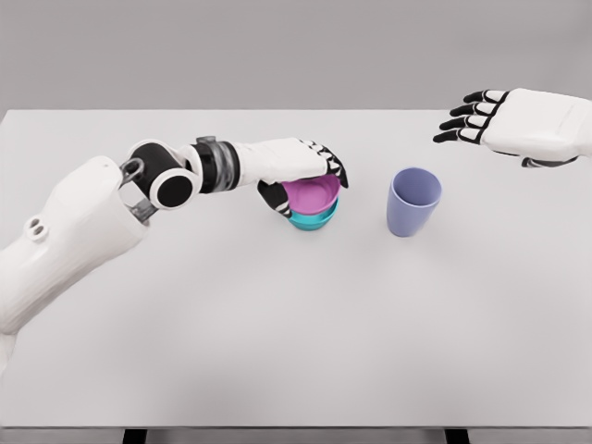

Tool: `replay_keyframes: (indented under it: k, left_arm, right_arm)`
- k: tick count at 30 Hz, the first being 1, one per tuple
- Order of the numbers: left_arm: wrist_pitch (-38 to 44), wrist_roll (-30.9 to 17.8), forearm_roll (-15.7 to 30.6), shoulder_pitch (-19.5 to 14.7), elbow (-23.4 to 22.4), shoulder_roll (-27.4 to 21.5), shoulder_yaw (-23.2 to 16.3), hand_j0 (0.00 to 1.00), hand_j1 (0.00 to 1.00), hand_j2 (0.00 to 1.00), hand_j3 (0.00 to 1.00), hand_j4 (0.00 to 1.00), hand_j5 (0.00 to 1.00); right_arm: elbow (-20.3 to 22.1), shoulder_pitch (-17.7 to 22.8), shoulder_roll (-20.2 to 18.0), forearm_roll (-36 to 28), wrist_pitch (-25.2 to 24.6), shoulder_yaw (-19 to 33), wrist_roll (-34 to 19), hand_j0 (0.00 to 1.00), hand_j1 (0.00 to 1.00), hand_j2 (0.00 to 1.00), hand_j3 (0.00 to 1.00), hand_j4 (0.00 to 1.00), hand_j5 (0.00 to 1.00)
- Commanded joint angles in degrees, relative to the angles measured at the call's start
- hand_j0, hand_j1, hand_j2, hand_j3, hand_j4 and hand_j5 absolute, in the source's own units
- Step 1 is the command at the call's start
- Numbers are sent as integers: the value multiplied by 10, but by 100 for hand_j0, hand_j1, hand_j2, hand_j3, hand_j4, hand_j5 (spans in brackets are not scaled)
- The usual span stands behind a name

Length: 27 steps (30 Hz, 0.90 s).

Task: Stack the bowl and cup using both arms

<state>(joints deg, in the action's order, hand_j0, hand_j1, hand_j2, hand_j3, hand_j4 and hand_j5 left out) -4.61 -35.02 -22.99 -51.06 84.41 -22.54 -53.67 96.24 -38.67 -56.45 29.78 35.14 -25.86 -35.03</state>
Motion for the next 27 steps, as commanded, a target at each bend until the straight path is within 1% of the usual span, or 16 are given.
replay_keyframes:
  k: [1, 27]
  left_arm:
    - [0, 0, 1, 0, 0, 2, 0, 78, 78, 78, 78, 78, 78]
    - [0, 0, 5, 4, 3, -5, 1, 80, 80, 80, 80, 80, 80]
  right_arm:
    - [0, 0, -1, -2, -1, 0, 0, 100, 100, 100, 100, 100, 100]
    - [0, 0, -2, -2, -1, 0, 0, 100, 100, 100, 100, 100, 100]
